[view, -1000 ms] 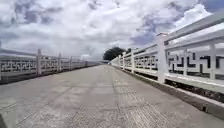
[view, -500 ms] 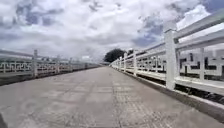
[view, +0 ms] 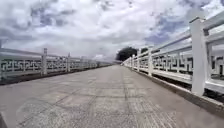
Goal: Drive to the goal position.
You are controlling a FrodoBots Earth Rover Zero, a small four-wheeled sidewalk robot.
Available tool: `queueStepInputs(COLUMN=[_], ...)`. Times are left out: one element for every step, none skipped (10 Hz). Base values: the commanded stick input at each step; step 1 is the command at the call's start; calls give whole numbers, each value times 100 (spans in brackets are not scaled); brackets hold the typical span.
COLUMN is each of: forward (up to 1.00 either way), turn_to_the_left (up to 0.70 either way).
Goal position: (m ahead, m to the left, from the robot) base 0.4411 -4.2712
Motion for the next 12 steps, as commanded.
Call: queueStepInputs(forward=[70, 70, 70, 70, 70, 70, 70, 70, 70, 70, 70, 70], turn_to_the_left=[6, 0, 0, 0, 0, 0, 0, 0, -7, -14, -14, -14])
